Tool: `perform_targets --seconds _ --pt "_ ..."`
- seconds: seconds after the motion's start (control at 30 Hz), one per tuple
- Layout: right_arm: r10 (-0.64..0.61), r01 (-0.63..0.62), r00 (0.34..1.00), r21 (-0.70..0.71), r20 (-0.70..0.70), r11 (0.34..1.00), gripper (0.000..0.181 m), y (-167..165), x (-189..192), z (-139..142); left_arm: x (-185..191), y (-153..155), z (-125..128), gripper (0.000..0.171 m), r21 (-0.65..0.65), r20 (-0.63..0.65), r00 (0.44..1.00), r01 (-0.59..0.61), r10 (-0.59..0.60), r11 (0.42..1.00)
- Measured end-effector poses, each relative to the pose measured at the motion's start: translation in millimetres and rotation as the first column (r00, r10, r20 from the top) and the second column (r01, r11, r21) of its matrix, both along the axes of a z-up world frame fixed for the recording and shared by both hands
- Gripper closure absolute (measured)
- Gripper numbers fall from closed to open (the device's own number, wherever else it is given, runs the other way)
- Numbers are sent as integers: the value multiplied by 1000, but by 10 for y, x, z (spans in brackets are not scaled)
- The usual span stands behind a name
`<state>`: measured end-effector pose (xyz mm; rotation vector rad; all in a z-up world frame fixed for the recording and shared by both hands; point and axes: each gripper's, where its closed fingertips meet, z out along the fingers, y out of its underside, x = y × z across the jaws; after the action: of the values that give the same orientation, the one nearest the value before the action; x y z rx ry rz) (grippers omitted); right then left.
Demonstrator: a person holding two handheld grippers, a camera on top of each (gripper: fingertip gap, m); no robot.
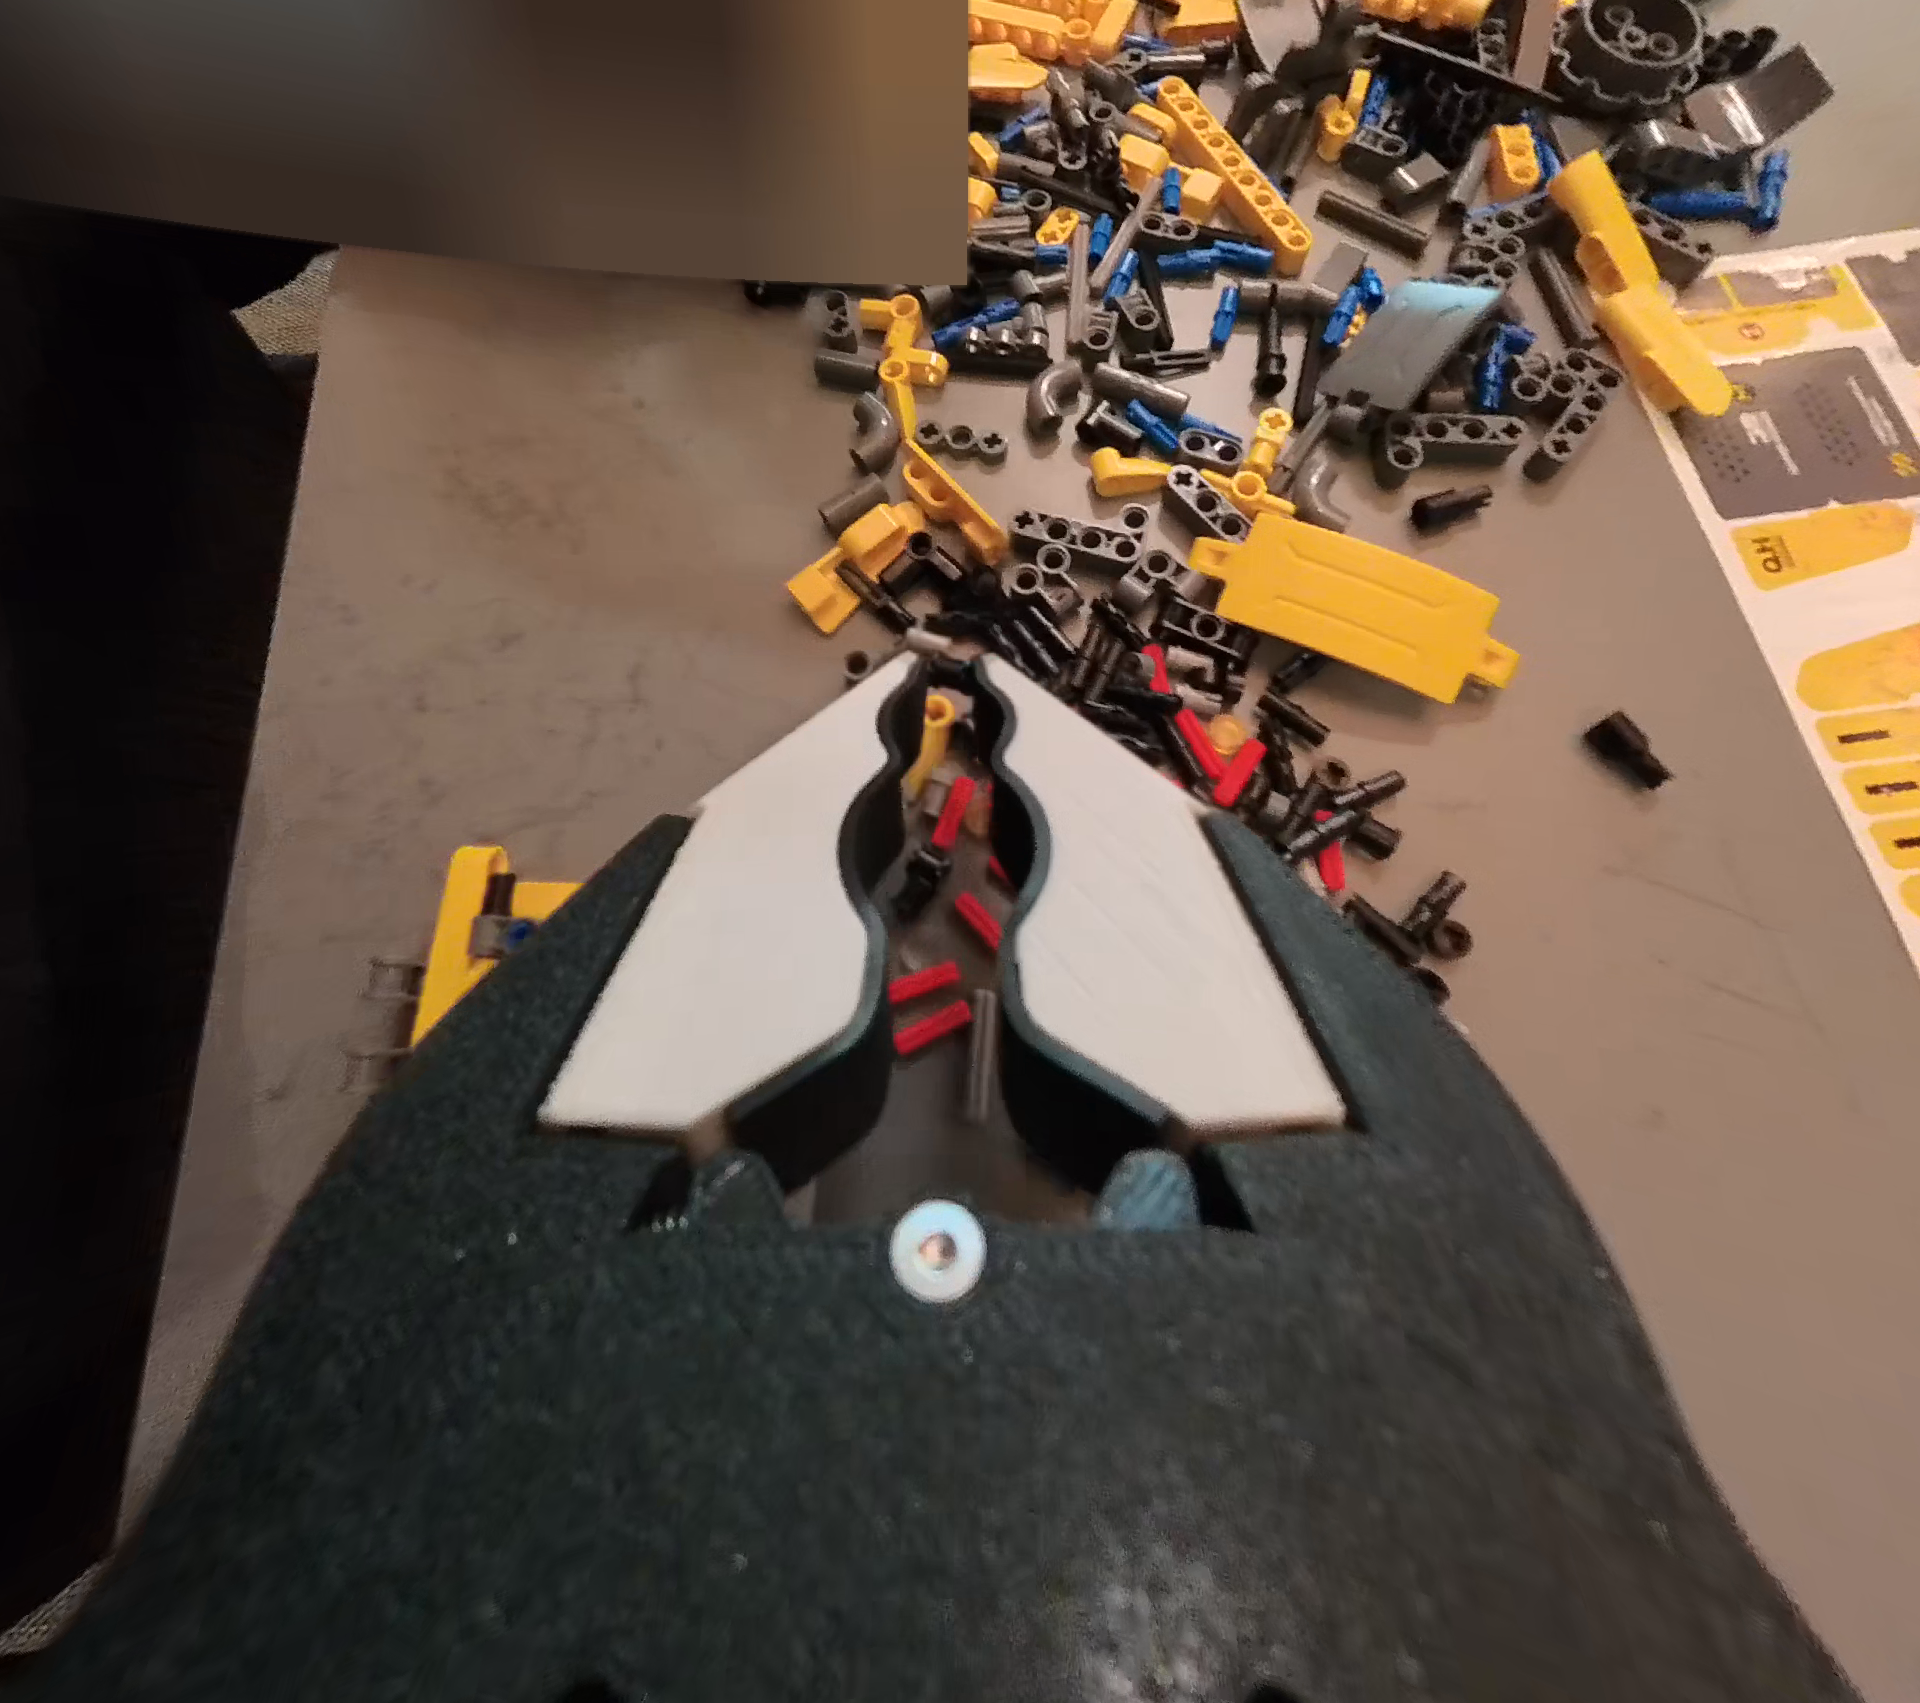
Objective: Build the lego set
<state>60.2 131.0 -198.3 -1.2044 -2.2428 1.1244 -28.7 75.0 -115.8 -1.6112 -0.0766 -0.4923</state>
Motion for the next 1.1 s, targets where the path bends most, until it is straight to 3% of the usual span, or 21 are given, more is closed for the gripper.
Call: perform_targets --seconds 0.33,0.63,1.1 --pt "39 -39 996 -9 -78 999 173 -190 11 154 4 7 -8 165 -4 -2 1000 0 0 1000" --pt "-36 29 991 -60 -125 998 173 -54 -64 247 13 16 -14 165 -9 2 1000 8 -8 1000" --pt "-41 35 996 -84 -77 996 173 -19 -80 126 8 21 -15 165 -10 10 1000 11 -11 1000"
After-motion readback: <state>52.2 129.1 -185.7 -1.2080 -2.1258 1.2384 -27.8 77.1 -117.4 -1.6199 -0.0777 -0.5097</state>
